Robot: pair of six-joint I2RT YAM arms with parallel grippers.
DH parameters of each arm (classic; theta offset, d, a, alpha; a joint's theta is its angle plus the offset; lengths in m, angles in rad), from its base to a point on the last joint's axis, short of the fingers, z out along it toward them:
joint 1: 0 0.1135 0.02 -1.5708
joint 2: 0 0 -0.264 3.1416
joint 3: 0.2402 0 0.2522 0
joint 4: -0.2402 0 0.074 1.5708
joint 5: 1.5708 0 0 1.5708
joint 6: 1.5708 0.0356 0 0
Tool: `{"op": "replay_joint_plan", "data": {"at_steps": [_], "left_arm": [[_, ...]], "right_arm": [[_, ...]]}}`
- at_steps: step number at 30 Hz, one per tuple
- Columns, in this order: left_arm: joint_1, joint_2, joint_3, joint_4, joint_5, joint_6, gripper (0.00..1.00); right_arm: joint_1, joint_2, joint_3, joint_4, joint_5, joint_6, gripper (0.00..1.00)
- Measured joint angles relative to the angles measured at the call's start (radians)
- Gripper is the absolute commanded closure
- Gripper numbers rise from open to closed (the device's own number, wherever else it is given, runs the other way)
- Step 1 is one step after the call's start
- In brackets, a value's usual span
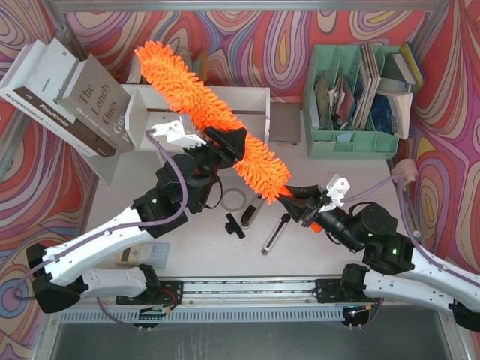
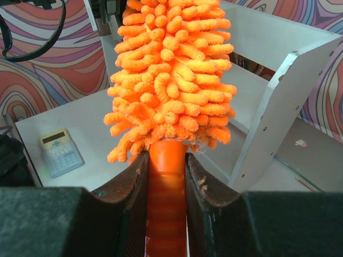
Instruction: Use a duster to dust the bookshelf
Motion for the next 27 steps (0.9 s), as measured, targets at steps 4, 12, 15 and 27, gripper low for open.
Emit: {"op": "replay_joint_plan", "data": {"at_steps": [4, 12, 15, 27], "left_arm": [[-0.002, 0.0, -0.002, 0.002, -0.002, -0.022, 0.6], [-0.111, 0.004, 0.0, 0.083, -0.192, -0.034, 1.0], [-0.169, 0.004, -0.014, 0.143, -0.319, -0.017, 1.0], [-0.254, 0.0, -0.134, 0.341, -0.663, 0.018, 1.0]], "right_arm": [[0.0, 0.0, 0.0, -0.005, 0.002, 0.0, 1.0], [0.006, 0.008, 0.0, -0.017, 0.006, 0.002, 0.98], [0.01, 0.018, 0.0, -0.017, -0.002, 0.0, 0.87], [0.011, 0.038, 0.0, -0.043, 0.035, -0.013, 0.47]]}}
